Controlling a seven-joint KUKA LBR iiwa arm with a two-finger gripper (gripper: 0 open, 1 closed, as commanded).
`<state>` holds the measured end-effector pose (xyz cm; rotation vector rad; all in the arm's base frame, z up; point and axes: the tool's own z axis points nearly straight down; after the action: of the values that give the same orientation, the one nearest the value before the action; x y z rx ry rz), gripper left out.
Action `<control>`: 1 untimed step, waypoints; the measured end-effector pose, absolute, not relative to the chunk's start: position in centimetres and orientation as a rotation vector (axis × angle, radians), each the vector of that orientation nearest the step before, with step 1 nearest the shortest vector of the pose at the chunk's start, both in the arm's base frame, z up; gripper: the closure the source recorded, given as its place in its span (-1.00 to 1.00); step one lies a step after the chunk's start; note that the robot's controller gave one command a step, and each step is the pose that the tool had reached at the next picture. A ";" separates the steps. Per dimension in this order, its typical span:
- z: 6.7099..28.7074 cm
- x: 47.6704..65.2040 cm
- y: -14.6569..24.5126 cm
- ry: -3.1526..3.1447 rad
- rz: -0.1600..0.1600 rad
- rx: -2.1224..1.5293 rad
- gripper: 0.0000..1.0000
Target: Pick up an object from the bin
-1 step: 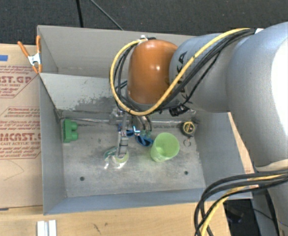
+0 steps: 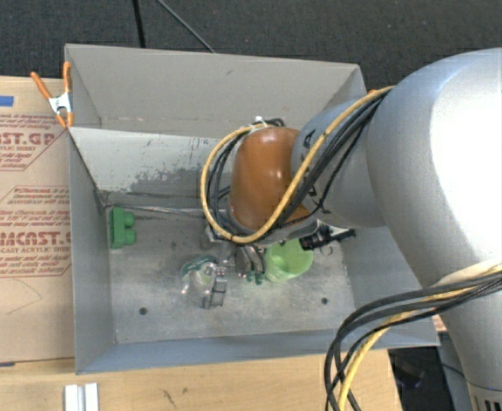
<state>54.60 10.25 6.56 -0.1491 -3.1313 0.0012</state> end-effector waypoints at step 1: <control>7.1 55.0 10.3 -3.143 -0.004 -0.148 1.00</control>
Offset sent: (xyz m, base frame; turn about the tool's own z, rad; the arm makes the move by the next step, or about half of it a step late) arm 0.0000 0.0000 0.0000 0.0000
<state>55.02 10.35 7.10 -0.1480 -3.1429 -0.0037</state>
